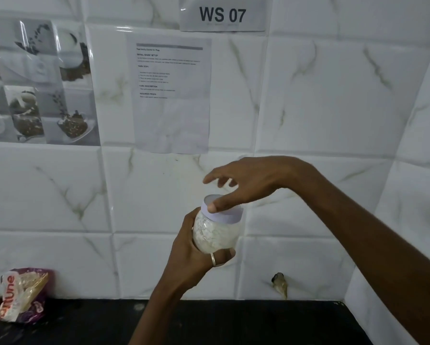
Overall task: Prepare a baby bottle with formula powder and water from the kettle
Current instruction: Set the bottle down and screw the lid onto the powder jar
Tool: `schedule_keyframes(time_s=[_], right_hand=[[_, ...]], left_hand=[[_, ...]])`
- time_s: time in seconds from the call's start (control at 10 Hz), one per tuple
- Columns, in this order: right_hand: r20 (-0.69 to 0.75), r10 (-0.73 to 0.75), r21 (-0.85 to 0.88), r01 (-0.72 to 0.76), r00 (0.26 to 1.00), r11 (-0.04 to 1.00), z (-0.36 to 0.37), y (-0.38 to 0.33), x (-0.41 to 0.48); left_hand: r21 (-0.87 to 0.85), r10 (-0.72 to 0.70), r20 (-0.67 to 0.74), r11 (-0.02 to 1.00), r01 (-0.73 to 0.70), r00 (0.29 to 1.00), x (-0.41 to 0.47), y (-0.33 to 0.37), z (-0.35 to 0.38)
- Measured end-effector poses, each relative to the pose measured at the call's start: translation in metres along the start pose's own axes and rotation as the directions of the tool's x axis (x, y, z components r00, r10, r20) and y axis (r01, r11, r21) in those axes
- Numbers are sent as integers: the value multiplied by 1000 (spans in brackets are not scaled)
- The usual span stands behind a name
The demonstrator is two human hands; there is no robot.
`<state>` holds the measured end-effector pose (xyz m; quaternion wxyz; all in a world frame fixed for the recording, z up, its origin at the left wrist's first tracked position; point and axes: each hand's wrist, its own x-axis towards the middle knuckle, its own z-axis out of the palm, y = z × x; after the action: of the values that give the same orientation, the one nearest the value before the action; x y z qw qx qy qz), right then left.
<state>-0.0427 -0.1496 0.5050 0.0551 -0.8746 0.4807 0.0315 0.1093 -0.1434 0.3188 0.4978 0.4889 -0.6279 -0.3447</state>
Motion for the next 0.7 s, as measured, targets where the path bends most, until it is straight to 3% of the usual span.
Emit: schedule_keyframes(time_s=[0.1,0.2,0.3,0.4,0.6,0.7], right_hand=[[133,-132,185,107,982,977,-9,0,-7],[191,-218,246,168,957,955,-6,-2,-7],[164,-208,228,168,964,959,-2,-7,-5],[114,-156,208,130,981,969,-3,-13,-7],[-41,73,88,-69,997,994,12,-20,-2],[-71,124,9,-123,990,992,15,-18,-2]], left_hand=[[-73,156,70,986,-151,985,-12,-9,-15],[-96,194,102,978,-184,976,-14,-13,-19],[-114,185,133,979,-171,974,-16,-5,-24],[-125,218,128,971,-202,967,-22,1,-21],[68,369,-172,929,-363,913,-30,5,-9],[-32,296,-90,953,-300,951,-29,3,-14]])
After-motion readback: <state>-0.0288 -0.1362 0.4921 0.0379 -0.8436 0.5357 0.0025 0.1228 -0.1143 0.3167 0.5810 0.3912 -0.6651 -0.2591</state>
